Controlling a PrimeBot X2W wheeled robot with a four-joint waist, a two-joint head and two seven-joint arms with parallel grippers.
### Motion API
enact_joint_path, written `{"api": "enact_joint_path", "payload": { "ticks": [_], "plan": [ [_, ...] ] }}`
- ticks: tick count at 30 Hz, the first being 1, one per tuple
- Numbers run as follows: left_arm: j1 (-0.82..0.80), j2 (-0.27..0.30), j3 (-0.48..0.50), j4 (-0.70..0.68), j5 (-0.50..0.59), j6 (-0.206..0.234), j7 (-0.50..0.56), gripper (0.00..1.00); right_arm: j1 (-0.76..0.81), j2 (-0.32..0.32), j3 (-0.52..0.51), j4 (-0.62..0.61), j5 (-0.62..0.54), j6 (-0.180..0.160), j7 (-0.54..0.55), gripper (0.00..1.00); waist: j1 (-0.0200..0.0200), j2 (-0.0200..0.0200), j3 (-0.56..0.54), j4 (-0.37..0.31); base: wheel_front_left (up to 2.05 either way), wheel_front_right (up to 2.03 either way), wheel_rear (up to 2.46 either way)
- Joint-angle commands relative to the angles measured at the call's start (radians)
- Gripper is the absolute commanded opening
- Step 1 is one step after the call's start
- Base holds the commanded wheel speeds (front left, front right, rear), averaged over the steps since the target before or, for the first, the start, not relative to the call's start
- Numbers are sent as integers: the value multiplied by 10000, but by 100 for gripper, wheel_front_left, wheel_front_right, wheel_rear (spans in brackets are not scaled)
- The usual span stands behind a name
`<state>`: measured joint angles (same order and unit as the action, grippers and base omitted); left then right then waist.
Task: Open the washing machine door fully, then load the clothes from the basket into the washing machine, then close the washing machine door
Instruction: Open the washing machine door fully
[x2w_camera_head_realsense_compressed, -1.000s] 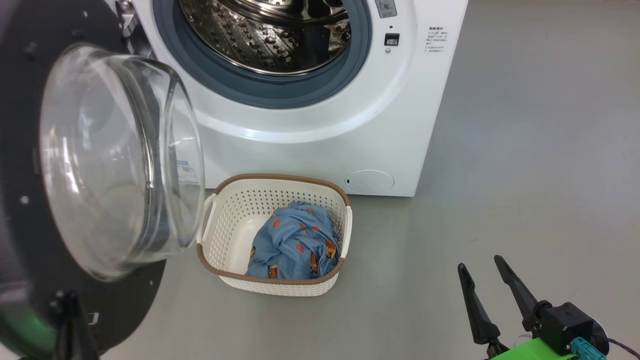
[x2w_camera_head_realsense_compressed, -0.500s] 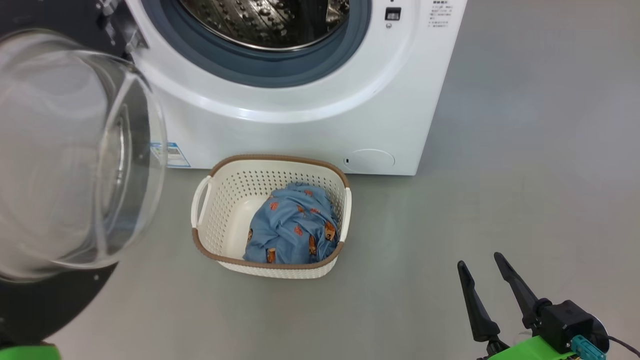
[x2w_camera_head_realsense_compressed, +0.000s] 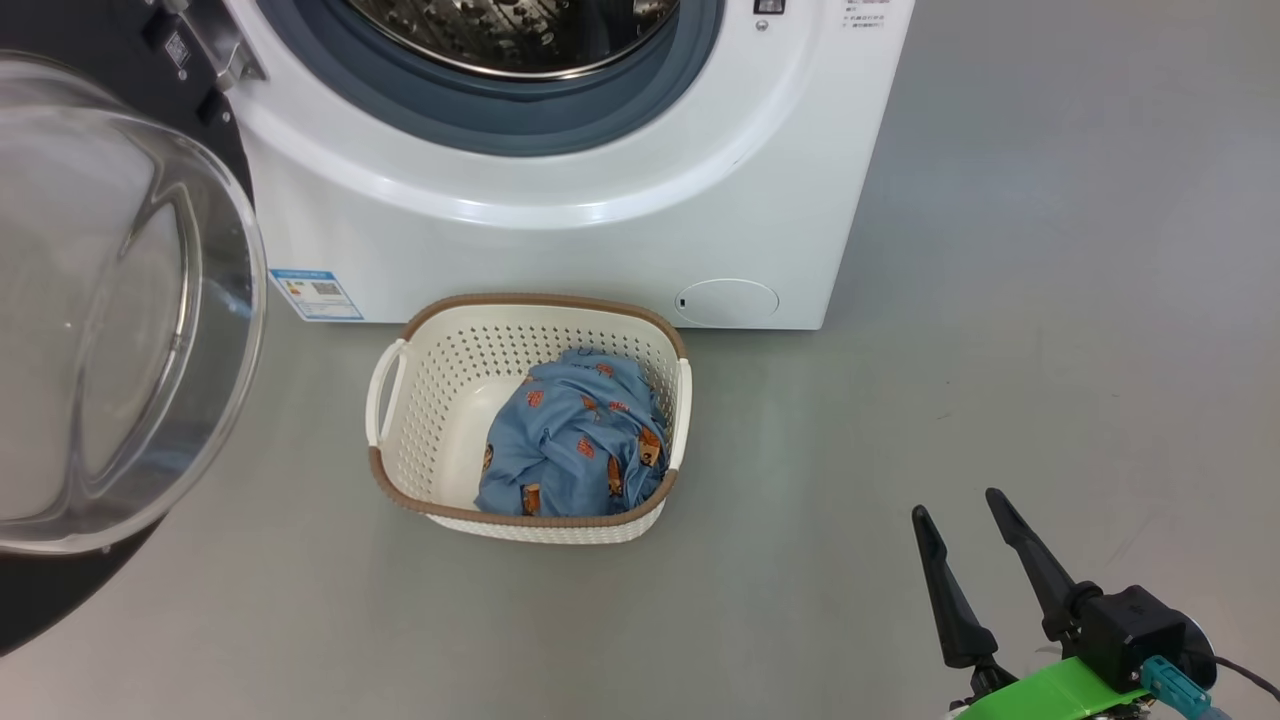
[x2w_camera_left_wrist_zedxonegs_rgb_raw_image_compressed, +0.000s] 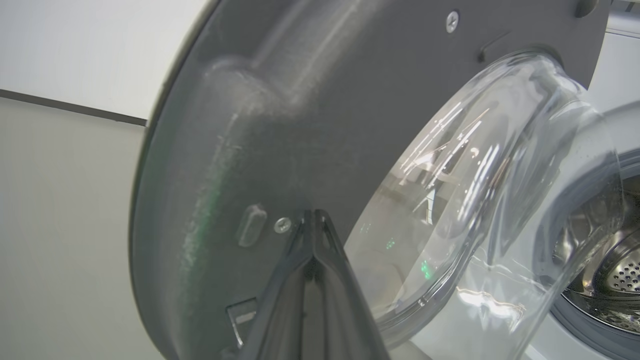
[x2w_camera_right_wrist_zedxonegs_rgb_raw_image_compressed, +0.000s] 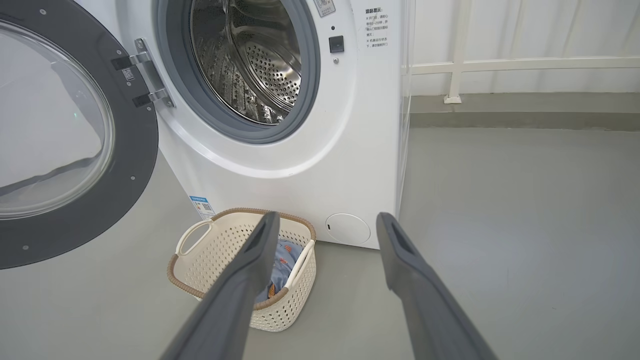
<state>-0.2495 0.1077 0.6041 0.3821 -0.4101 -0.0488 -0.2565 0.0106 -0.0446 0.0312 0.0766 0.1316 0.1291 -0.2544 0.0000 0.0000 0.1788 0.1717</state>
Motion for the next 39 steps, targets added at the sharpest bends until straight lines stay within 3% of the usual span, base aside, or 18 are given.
{"api": "enact_joint_path", "payload": {
  "ticks": [1, 8, 16, 24, 31, 32, 33, 34, 39],
  "plan": [
    [-312, 706, 466, -32, 150, -58, -53, 0, -311, -56, 320, -210, -26, 16, -74, 100, 0, 0, -4, -11, 0, 0, 0],
    [-629, 925, 743, 635, 711, -380, -53, 0, -303, -56, 334, -167, -21, 16, -74, 100, 0, 0, -98, 13, 0, 0, 0],
    [-292, 298, 630, -218, 1199, -725, -53, 0, -239, -56, 339, -112, 132, 16, -74, 100, 0, 0, -342, 109, 0, 0, 0],
    [578, -412, -52, -1632, 1341, -810, -53, 0, -220, -56, 398, -72, 209, 16, -74, 100, 0, 0, -522, 126, 0, 0, 0],
    [1610, -566, -1483, -2870, 1124, -816, -53, 0, -171, -56, 402, -56, 301, 16, -74, 100, 0, 0, -714, 4, 0, 0, 0],
    [1739, -568, -1731, -3024, 995, -803, -53, 25, -175, -56, 400, -54, 306, 16, -74, 100, 0, 0, -739, -15, 0, 0, 0],
    [1893, -569, -2004, -3158, 941, -768, -53, 59, -180, -56, 400, -58, 302, 16, -74, 100, 0, 0, -770, -37, 0, 0, 0],
    [2024, -570, -2229, -3294, 821, -674, -53, 100, -182, -56, 407, -60, 301, 16, -74, 100, 0, 0, -800, -62, 0, 0, 0],
    [2590, -572, -3122, -3852, 598, -200, -53, 100, -141, -56, 415, -145, 336, 16, -74, 100, 0, 0, -930, -229, 0, 0, 0]
  ]
}}
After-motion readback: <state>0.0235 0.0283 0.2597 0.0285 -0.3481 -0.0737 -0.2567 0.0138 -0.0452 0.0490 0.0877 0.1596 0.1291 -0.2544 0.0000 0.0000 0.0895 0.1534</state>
